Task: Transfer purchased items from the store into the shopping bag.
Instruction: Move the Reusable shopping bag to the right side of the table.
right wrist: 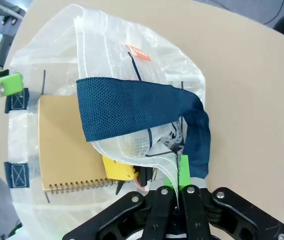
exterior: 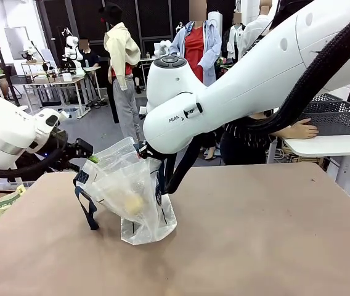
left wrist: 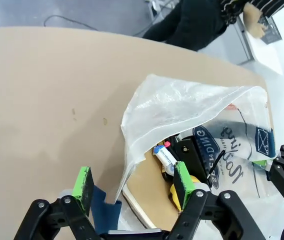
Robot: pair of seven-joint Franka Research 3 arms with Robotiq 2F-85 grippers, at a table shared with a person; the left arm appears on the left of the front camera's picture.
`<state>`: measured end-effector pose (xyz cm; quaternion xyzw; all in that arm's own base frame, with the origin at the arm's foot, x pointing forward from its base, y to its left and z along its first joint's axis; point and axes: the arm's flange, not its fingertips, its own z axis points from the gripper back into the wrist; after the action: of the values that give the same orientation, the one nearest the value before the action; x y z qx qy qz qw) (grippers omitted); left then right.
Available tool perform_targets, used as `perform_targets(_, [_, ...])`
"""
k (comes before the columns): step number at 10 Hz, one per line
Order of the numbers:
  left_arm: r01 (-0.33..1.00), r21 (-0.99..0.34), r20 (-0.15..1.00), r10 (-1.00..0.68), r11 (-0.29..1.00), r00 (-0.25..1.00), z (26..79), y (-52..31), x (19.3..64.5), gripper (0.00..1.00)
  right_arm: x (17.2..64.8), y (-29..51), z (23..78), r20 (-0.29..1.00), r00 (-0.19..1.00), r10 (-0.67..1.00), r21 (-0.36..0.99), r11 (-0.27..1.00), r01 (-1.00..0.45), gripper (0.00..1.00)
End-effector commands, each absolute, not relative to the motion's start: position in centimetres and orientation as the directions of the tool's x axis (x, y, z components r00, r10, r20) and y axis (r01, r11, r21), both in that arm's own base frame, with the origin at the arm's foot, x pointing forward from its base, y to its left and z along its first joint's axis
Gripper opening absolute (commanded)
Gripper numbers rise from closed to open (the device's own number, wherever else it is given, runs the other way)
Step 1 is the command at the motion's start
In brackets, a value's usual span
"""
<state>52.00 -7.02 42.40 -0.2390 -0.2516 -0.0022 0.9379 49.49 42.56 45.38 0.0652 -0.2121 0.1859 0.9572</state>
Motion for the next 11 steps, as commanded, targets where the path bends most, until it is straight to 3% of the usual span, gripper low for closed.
perform_targets(1, [0.16, -0.487, 0.438, 0.082, 0.859, 0.895, 41.4, -7.1, 53.7, 0.83, 49.7, 42.8, 45.0, 0.418, 0.841, 0.344, 0.041, 0.918, -0.395, 0.0])
perform_targets(2, [0.173, -0.498, 0.429, 0.068, 0.85, 0.901, 41.2, -7.4, 53.8, 0.8, 49.7, 42.8, 44.9, 0.419, 0.84, 0.345, 0.041, 0.917, -0.397, 0.0])
perform_targets(6, [0.207, -0.528, 0.429, 0.048, 0.824, 0.902, 41.7, -7.7, 53.6, 0.0, 49.7, 42.7, 44.9, 0.415, 0.843, 0.343, 0.042, 0.918, -0.394, 0.0])
perform_targets(11, [0.236, -0.569, 0.412, 0.025, 0.788, 0.911, 41.9, -8.2, 53.1, 0.0, 49.8, 42.8, 44.7, 0.411, 0.846, 0.34, 0.044, 0.919, -0.391, 0.0])
